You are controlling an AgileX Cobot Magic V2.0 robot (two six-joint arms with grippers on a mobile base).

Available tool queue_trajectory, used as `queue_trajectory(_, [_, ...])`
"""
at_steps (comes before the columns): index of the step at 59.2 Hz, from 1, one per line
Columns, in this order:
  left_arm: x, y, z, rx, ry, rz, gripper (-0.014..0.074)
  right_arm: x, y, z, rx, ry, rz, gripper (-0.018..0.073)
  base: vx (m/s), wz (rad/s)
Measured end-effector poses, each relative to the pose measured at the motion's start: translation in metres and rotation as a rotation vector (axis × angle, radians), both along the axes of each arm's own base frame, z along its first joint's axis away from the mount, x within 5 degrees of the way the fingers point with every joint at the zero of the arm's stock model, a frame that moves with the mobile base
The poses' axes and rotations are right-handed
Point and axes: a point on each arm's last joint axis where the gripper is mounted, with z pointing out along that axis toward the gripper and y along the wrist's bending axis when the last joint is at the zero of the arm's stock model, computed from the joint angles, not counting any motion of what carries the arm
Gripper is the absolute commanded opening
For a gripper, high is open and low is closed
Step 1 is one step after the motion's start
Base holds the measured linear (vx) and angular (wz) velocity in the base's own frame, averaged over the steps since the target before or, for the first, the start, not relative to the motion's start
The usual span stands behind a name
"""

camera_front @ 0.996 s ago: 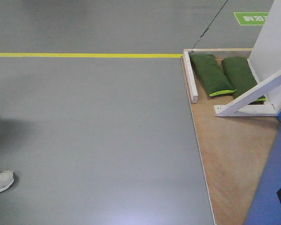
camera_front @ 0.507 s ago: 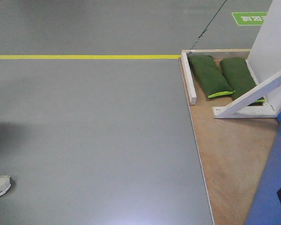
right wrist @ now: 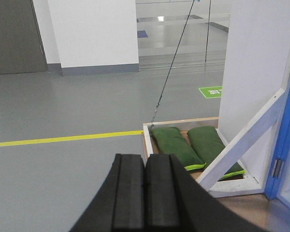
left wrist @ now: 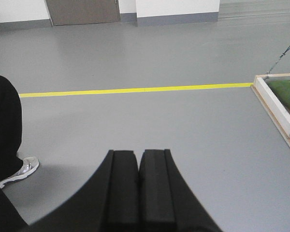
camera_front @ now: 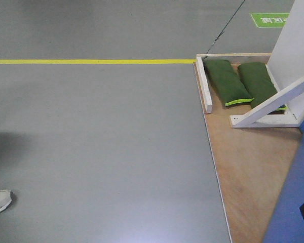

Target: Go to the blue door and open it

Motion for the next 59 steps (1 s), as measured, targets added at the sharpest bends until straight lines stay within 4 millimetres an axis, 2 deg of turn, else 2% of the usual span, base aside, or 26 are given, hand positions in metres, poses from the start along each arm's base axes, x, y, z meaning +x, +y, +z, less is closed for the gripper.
queue_trajectory(5, [0.000, 0.000, 0.000, 0.000, 0.000, 0.000, 0.0070, 0.001, -0.001, 0.002, 0.001, 0.014, -0.012, 0.0002, 0.00, 0.00])
queue_trajectory(9, [0.000, 0.000, 0.000, 0.000, 0.000, 0.000, 0.0070, 0.003, -0.002, 0.014, 0.002, 0.018, -0.022, 0.0002, 0.00, 0.00])
queue_trajectory(28, [0.000, 0.000, 0.000, 0.000, 0.000, 0.000, 0.0070, 0.012, -0.003, 0.113, 0.032, -0.134, -0.033, 0.0002, 0.00, 0.00])
queue_trajectory(45, [0.000, 0.000, 0.000, 0.000, 0.000, 0.000, 0.0070, -0.007, 0.000, 0.183, 0.074, -0.375, -0.022, 0.0002, 0.00, 0.00])
queue_trajectory(59, [0.000, 0.000, 0.000, 0.000, 0.000, 0.000, 0.0070, -0.022, -0.006, 0.216, 0.059, -0.584, -0.195, 0.0002, 0.00, 0.00])
